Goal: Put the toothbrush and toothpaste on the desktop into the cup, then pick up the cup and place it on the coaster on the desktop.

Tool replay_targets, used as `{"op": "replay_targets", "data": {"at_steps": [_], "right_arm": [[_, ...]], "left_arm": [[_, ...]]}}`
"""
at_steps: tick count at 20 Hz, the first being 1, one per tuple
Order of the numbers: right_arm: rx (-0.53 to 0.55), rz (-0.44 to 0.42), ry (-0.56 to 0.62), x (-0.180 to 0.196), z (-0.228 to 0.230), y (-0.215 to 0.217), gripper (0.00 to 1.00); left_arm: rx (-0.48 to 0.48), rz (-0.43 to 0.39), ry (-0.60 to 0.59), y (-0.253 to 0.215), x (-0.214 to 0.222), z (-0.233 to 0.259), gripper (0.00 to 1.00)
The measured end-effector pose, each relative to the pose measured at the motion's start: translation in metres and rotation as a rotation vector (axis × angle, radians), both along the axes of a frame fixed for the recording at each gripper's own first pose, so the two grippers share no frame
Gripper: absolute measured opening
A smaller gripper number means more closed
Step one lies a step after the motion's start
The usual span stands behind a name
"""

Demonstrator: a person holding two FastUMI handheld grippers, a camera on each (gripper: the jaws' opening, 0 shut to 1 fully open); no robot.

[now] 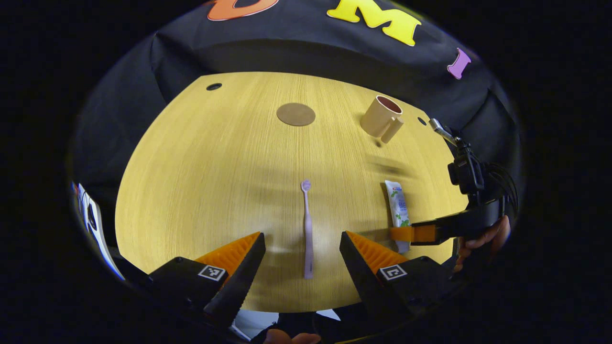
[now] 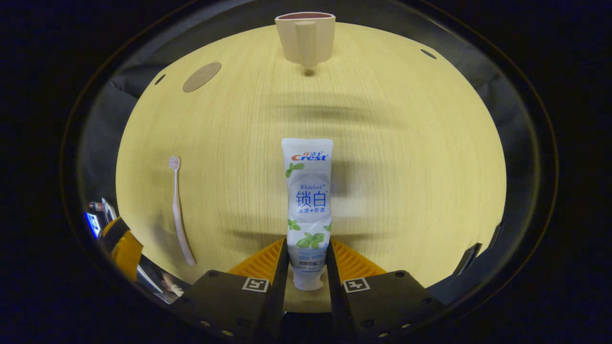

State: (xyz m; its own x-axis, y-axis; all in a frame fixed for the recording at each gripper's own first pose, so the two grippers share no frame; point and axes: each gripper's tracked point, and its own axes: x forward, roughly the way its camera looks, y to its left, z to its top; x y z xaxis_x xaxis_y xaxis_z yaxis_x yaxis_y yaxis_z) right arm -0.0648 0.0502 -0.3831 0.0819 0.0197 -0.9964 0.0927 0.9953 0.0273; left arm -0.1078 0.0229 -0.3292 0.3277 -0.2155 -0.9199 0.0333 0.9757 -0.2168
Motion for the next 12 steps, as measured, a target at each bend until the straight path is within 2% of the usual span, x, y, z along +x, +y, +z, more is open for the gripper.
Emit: {"op": "replay_targets", "data": {"at_steps": [6, 10, 12], "right_arm": [[0.013, -0.013, -0.026, 0.009, 0.011, -0.003, 0.41], [0.019, -0.026, -0.024, 0.008, 0.014, -0.006, 0.39], [0.023, -0.03, -0.03, 0.009, 0.016, -0.007, 0.39]], "left_arm": [[0.007, -0.002, 0.14, -0.006, 0.003, -0.037, 1.0], [0.015, -0.009, 0.175, -0.005, 0.017, -0.054, 1.0], [0.019, -0.008, 0.191, -0.003, 0.022, -0.064, 0.94]]}}
